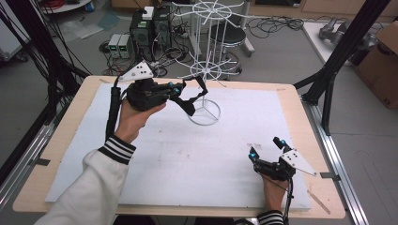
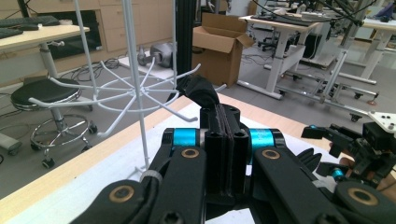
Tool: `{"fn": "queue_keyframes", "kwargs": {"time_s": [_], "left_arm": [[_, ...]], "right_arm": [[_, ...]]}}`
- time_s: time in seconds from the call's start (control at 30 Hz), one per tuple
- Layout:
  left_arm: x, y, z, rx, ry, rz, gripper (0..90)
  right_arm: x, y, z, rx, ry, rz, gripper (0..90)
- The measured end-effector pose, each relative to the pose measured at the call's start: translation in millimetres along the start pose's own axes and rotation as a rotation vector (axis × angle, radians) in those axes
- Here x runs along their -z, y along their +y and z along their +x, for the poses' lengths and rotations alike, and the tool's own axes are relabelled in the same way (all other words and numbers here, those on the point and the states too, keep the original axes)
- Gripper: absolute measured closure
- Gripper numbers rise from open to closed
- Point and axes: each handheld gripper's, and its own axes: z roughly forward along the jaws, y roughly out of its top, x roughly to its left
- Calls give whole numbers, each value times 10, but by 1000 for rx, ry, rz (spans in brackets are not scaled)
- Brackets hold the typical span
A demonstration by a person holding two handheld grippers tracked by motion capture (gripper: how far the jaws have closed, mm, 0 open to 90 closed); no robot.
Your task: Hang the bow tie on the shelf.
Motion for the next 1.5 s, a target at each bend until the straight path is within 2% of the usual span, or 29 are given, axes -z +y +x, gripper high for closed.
{"fn": "queue_keyframes", "kwargs": {"time_s": [0.13,0.23,0.57,1.0,1.23,1.33,1.5], "left_arm": [[-94,-14,23,6,-2,-5,886],[-168,-54,64,16,6,14,886],[-299,-132,173,45,16,29,885],[-464,-236,217,37,44,81,885],[-541,-294,253,49,58,109,885],[-567,-347,270,62,66,108,884],[-607,-490,313,86,75,137,883]], "right_arm": [[1,0,-2,-1,1,1,7],[2,0,-3,-5,-1,2,7],[4,1,-4,-5,-1,2,7],[5,0,-6,-3,-1,0,7],[6,0,-7,-6,-1,-1,7],[6,0,-7,-7,-1,-1,7],[5,0,-8,-5,0,-2,7]]}}
